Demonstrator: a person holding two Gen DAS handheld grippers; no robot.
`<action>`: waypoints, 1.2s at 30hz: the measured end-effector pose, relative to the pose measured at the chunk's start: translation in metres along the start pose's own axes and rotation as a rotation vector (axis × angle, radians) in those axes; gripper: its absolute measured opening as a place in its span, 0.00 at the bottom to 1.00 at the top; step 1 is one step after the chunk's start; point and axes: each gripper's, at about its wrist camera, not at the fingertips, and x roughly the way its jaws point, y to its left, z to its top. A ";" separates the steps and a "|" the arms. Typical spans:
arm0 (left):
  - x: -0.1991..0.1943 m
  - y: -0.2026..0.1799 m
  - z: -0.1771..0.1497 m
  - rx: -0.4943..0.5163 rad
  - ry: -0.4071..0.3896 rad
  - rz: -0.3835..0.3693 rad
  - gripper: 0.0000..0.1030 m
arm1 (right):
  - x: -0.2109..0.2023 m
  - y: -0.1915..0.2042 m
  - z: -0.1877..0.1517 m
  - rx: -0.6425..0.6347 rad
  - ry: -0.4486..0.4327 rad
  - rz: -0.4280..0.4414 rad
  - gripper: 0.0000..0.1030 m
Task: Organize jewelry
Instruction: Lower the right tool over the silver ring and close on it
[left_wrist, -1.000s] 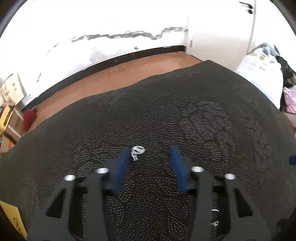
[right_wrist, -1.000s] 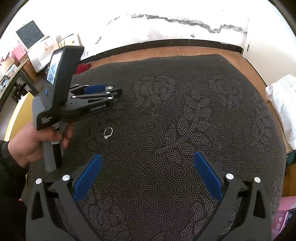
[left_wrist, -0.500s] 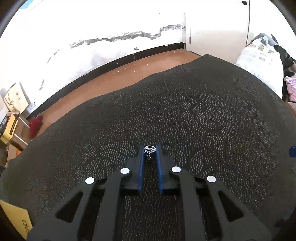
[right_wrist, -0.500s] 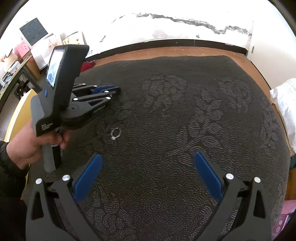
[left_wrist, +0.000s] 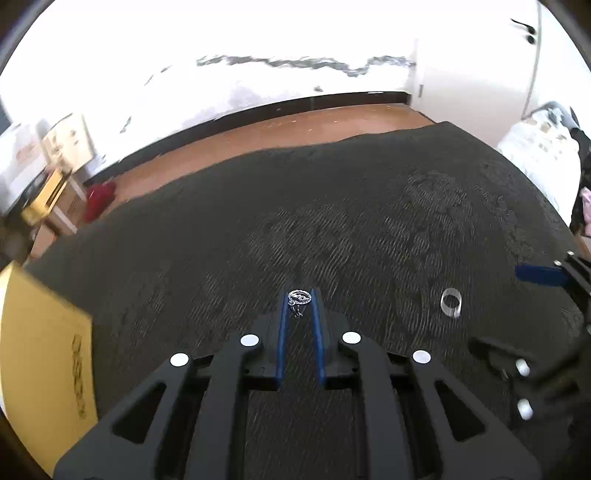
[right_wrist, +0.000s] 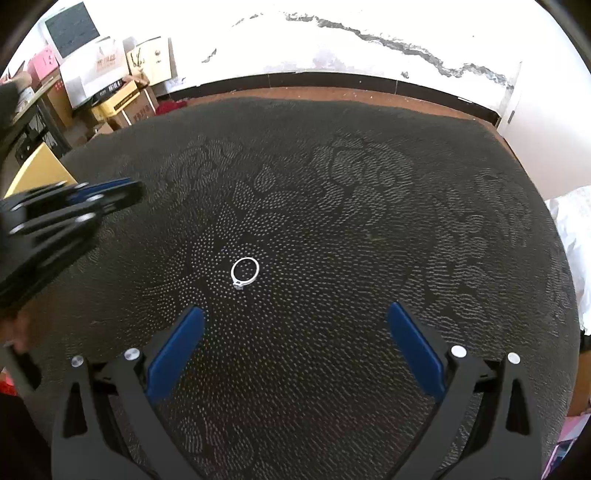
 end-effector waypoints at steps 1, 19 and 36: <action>-0.004 0.003 -0.005 -0.012 -0.003 -0.001 0.12 | 0.004 0.002 0.001 -0.007 0.003 -0.006 0.94; -0.015 0.018 -0.029 -0.080 0.010 -0.055 0.12 | 0.008 0.024 0.007 -0.096 -0.092 0.015 0.25; -0.031 0.025 -0.031 -0.105 0.008 -0.030 0.12 | -0.033 0.029 -0.003 -0.105 -0.120 0.041 0.15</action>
